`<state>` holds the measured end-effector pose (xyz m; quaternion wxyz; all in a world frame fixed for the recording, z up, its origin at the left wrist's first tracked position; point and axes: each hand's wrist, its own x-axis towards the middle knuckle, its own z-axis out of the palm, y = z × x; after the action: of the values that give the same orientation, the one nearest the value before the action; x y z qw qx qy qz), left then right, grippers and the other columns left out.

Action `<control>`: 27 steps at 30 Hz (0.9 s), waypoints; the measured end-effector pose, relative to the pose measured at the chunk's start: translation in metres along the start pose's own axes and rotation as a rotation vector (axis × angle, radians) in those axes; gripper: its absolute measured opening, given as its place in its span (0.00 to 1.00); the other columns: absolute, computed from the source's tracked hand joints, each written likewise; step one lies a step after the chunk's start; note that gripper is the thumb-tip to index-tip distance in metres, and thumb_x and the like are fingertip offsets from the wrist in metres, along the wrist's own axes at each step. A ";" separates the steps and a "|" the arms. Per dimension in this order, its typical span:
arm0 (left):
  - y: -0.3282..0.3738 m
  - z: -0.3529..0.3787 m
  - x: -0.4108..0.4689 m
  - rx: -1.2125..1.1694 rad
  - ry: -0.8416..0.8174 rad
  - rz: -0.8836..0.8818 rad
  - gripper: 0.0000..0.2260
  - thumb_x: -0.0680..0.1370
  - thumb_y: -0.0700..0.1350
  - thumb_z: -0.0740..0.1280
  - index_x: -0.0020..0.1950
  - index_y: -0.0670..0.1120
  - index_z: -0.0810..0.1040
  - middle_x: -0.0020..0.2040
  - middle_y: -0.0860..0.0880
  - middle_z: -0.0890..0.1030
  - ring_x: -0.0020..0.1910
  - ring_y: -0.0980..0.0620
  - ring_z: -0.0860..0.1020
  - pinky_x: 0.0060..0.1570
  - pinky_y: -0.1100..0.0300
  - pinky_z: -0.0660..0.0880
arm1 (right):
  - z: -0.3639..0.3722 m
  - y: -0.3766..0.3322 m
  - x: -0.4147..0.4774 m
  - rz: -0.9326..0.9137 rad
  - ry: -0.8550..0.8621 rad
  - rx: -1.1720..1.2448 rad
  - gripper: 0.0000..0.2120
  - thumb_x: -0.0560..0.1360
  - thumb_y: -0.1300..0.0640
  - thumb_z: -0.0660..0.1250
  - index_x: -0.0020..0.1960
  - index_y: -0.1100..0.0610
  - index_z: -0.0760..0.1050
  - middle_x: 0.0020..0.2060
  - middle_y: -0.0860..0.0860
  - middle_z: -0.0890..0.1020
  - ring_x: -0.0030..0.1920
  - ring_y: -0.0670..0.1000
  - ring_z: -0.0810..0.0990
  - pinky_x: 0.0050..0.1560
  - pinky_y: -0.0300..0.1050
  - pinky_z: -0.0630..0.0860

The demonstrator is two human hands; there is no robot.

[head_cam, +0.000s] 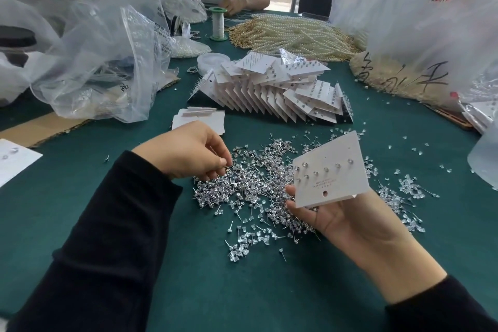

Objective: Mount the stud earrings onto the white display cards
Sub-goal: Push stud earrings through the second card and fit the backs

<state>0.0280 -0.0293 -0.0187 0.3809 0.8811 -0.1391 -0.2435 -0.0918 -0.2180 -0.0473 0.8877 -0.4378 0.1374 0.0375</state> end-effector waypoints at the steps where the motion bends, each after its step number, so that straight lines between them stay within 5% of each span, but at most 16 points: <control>1: 0.000 0.000 0.000 -0.014 0.001 0.004 0.08 0.75 0.33 0.63 0.38 0.42 0.77 0.31 0.46 0.79 0.21 0.60 0.73 0.23 0.70 0.71 | 0.000 0.000 0.000 0.000 -0.001 -0.001 0.16 0.62 0.58 0.63 0.49 0.59 0.77 0.43 0.58 0.82 0.38 0.56 0.83 0.32 0.49 0.81; 6: 0.009 0.002 -0.009 -0.262 -0.033 0.233 0.05 0.71 0.32 0.69 0.39 0.41 0.80 0.31 0.46 0.82 0.28 0.56 0.79 0.30 0.67 0.76 | 0.000 0.001 0.001 0.002 0.003 -0.020 0.17 0.62 0.58 0.63 0.50 0.59 0.76 0.43 0.58 0.82 0.37 0.56 0.83 0.31 0.48 0.80; 10: 0.025 0.018 -0.018 -0.481 -0.172 0.427 0.08 0.62 0.41 0.73 0.40 0.43 0.82 0.34 0.45 0.84 0.31 0.53 0.81 0.32 0.65 0.77 | 0.000 0.003 0.001 -0.001 -0.015 -0.046 0.13 0.62 0.58 0.64 0.44 0.57 0.81 0.40 0.57 0.84 0.36 0.56 0.83 0.31 0.47 0.79; 14: 0.032 0.036 -0.019 -0.479 -0.093 0.543 0.06 0.63 0.43 0.73 0.38 0.43 0.83 0.32 0.50 0.83 0.31 0.58 0.79 0.33 0.68 0.75 | 0.000 0.004 0.001 -0.011 -0.047 -0.077 0.11 0.64 0.58 0.65 0.43 0.55 0.82 0.40 0.55 0.83 0.36 0.54 0.82 0.32 0.45 0.79; 23: 0.033 0.042 -0.019 -0.348 0.000 0.563 0.10 0.62 0.49 0.72 0.38 0.44 0.83 0.37 0.44 0.84 0.37 0.46 0.81 0.41 0.52 0.79 | 0.003 0.005 -0.001 -0.021 -0.062 -0.091 0.11 0.65 0.56 0.65 0.47 0.55 0.80 0.39 0.54 0.82 0.35 0.52 0.81 0.29 0.44 0.78; 27: 0.032 0.044 -0.018 -0.391 0.002 0.538 0.10 0.62 0.49 0.72 0.37 0.44 0.83 0.34 0.49 0.84 0.33 0.55 0.79 0.34 0.63 0.77 | 0.005 0.004 -0.001 -0.030 -0.074 -0.094 0.10 0.63 0.57 0.66 0.44 0.54 0.81 0.38 0.54 0.82 0.34 0.52 0.81 0.29 0.43 0.78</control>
<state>-0.0122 -0.0698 -0.0151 0.5937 0.7231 -0.3170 -0.1554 -0.0922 -0.2116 -0.0478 0.8711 -0.4794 0.0960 0.0469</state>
